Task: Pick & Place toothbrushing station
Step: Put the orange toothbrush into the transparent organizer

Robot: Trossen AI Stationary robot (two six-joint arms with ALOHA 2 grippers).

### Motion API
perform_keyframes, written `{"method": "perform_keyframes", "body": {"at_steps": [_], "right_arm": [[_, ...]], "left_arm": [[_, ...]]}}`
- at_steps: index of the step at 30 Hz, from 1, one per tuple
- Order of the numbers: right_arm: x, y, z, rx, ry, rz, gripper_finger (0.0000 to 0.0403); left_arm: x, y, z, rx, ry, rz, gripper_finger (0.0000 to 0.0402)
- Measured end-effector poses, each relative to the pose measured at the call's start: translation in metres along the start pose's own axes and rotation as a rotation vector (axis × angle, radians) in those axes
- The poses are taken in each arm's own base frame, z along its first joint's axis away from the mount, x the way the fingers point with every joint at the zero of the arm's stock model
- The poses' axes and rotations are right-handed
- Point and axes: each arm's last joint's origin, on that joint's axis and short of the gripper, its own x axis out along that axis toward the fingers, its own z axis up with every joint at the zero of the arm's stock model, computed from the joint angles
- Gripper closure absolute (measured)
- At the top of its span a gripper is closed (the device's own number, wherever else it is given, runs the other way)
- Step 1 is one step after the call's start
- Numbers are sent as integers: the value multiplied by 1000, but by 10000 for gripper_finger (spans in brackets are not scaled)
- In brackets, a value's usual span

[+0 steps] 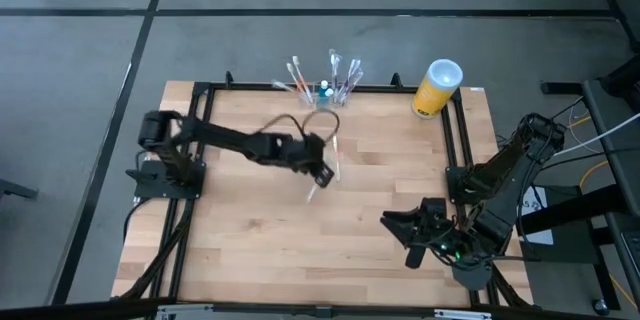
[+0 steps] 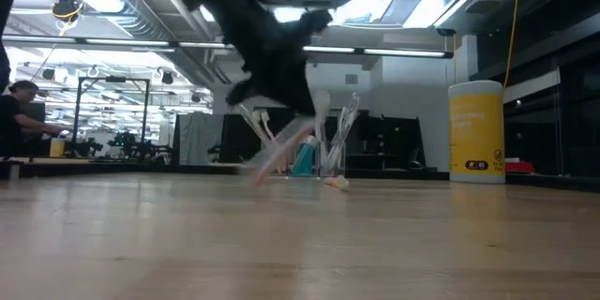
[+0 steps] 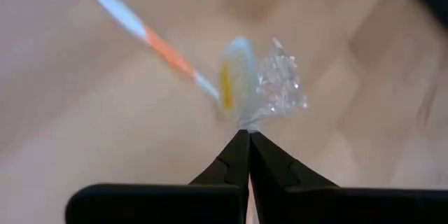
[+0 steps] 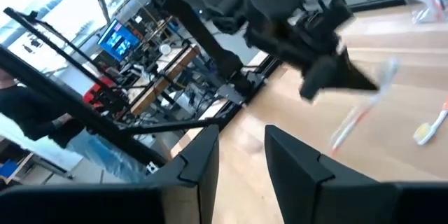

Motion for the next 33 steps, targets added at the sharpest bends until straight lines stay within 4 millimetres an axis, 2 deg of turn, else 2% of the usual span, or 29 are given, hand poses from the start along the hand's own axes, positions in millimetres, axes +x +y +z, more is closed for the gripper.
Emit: {"method": "perform_keyframes", "body": {"at_steps": [6,13,19,25,29,33], "right_arm": [[1,-1,1,-3,-39,-14,284],[4,-2,3,-7,-50,-26,284],[6,-2,3,-7,-55,-32,284],[6,-2,4,13,-70,-35,284],[6,-3,4,16,-88,-41,284],[9,-3,6,15,-109,-52,284]], "left_arm": [[-46,14,41,13,-247,57,401],[-72,47,83,10,-473,197,401],[-76,86,120,-56,-622,262,401],[-76,129,146,-110,-688,266,401],[-66,152,157,-125,-696,237,401],[-48,166,160,-133,-674,214,401]]}}
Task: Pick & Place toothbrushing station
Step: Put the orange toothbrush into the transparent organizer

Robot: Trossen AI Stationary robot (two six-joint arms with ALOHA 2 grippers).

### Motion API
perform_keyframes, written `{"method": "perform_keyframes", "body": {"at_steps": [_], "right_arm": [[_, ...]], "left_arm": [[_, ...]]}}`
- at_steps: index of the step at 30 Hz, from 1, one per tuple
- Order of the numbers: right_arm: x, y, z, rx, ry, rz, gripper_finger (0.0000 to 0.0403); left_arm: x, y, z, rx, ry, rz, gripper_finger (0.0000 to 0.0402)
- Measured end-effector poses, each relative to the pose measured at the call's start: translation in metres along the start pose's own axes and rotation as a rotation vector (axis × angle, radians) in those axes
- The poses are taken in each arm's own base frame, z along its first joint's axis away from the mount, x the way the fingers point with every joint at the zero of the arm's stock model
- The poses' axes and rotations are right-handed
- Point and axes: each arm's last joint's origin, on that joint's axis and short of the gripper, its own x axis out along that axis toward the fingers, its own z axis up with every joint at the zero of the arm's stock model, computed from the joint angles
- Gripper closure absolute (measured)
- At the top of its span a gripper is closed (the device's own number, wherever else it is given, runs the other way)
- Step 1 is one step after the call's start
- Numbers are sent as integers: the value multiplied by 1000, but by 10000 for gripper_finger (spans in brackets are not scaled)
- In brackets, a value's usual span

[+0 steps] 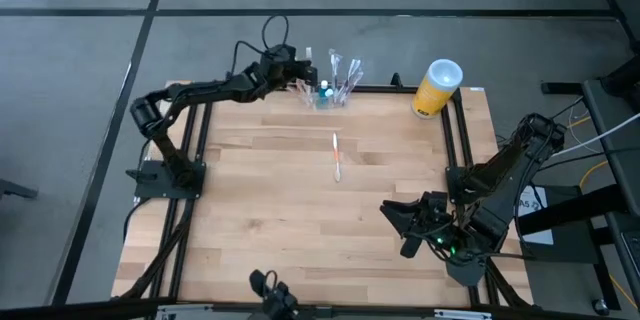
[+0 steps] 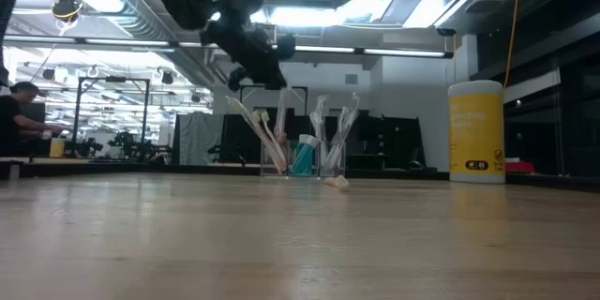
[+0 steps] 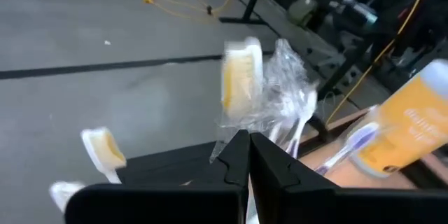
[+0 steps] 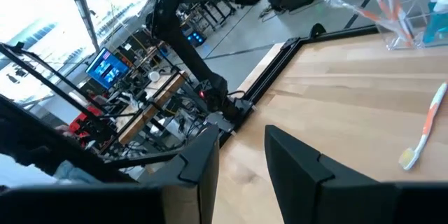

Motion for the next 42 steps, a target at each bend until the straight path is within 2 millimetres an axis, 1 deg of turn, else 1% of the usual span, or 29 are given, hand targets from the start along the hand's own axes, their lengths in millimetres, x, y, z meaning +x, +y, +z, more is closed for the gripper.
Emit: {"method": "perform_keyframes", "body": {"at_steps": [4,9,12,16,19,31,42], "right_arm": [[4,-1,1,2,-3,-10,284],[7,-1,2,3,-4,-15,284],[7,-1,2,3,-12,-17,284],[7,-1,2,-1,-16,-19,284],[7,-2,2,-3,-16,-20,284],[7,-3,2,5,-15,-24,284],[7,-3,1,17,-15,-24,284]], "left_arm": [[13,3,-12,17,18,10,401],[17,4,-18,64,30,42,400],[16,2,-16,81,-10,58,400],[15,0,-7,23,-73,18,400],[13,-1,-5,29,-91,26,400],[13,1,-6,106,-95,94,400],[13,6,-7,139,-77,139,400]]}}
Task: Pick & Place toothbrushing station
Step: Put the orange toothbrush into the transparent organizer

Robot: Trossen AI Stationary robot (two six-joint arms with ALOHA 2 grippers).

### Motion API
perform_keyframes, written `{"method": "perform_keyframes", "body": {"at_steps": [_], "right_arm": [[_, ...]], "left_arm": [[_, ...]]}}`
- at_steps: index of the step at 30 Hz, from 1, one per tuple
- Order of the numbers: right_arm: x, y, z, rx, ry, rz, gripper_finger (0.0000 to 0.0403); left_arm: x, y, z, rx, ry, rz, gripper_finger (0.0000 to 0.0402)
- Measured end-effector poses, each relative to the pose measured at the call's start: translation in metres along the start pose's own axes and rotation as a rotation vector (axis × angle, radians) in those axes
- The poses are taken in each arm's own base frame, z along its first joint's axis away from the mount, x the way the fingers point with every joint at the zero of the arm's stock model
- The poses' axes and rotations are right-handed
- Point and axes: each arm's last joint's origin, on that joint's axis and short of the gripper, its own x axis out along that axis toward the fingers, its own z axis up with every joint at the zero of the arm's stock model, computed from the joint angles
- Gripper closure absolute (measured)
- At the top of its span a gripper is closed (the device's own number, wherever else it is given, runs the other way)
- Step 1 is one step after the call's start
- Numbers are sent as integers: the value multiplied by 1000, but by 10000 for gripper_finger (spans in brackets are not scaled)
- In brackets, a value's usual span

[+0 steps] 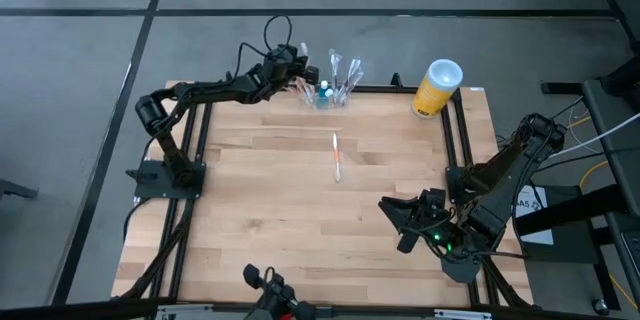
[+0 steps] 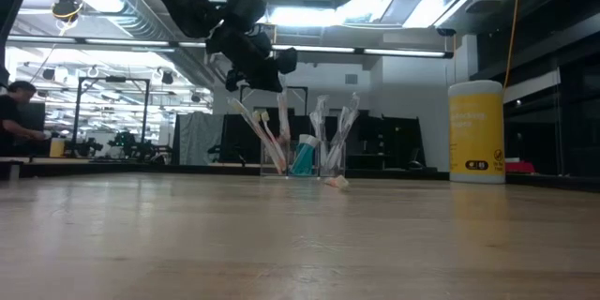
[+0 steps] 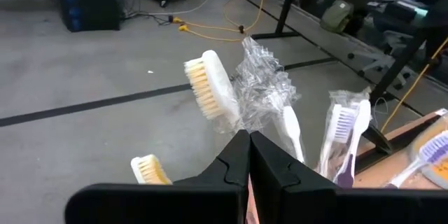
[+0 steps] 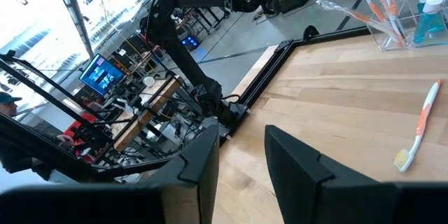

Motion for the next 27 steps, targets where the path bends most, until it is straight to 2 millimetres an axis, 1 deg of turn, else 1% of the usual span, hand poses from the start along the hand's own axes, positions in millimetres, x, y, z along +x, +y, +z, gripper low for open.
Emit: {"method": "perform_keyframes", "body": {"at_steps": [9,15,18,24,27], "right_arm": [[0,-1,0,4,0,-2,284],[0,-1,0,3,0,-2,284],[0,-1,0,1,0,-3,284],[0,-2,0,-13,1,-5,284],[0,-2,0,-18,1,-6,284]], "left_arm": [[1,7,6,6,-23,14,400],[1,8,2,18,28,2,400],[-2,3,-7,39,94,19,400],[-11,-15,-20,77,157,-10,400],[-17,-22,-28,73,195,15,400]]}}
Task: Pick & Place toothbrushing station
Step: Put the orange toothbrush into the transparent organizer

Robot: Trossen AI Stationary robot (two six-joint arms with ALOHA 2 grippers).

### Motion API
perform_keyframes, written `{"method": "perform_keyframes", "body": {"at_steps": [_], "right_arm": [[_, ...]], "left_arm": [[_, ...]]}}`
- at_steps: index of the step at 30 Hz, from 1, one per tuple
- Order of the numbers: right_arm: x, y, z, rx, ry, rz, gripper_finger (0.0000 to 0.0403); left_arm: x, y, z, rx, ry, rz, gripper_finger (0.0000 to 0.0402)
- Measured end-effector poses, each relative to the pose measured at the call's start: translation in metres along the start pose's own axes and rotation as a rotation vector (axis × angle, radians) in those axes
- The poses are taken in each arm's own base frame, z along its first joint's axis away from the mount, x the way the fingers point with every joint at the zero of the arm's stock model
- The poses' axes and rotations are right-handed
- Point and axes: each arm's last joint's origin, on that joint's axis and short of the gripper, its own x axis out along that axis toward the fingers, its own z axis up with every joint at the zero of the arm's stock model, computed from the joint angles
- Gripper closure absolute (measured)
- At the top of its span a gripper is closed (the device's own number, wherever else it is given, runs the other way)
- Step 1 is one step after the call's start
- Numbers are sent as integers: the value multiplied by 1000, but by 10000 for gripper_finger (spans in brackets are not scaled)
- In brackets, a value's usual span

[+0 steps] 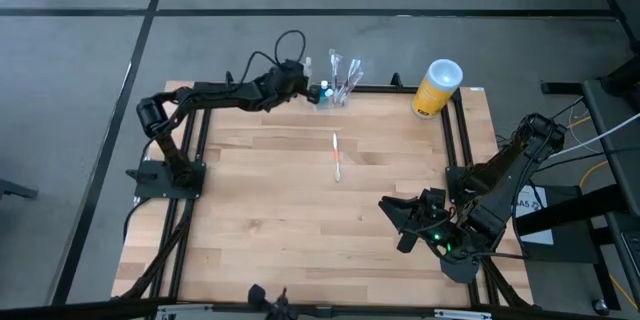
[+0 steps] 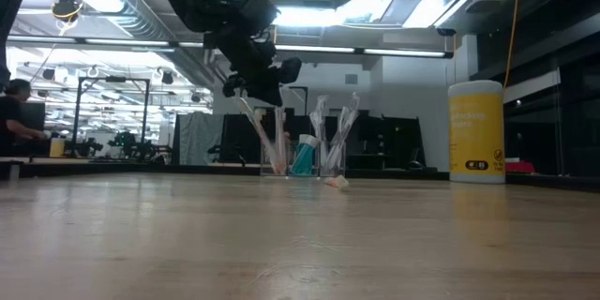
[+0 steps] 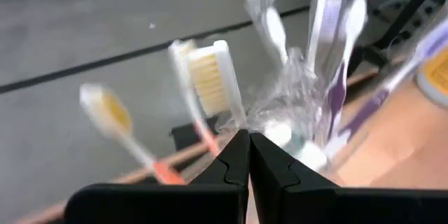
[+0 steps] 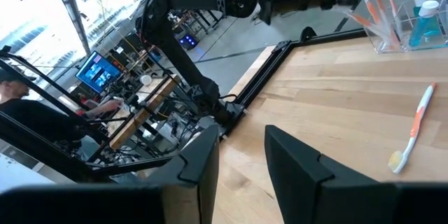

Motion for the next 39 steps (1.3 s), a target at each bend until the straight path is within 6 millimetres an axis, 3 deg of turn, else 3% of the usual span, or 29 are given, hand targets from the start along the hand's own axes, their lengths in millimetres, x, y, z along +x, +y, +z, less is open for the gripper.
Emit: {"method": "perform_keyframes", "body": {"at_steps": [7,13,21,29,34,39], "right_arm": [[0,0,0,-12,1,0,284],[-1,0,-1,-30,11,5,284],[-7,1,-2,-41,24,20,284],[-9,1,-3,-80,29,27,284],[-9,0,-4,-98,65,31,284],[5,-17,-8,-116,289,-51,284]], "left_arm": [[-8,-11,-15,-22,70,44,400],[-13,-11,-14,-31,110,13,392],[-39,-9,5,-32,68,-33,305],[-83,-15,13,5,100,-108,229],[-115,-30,-4,93,207,-140,222],[-147,-49,-30,201,324,-166,229]]}}
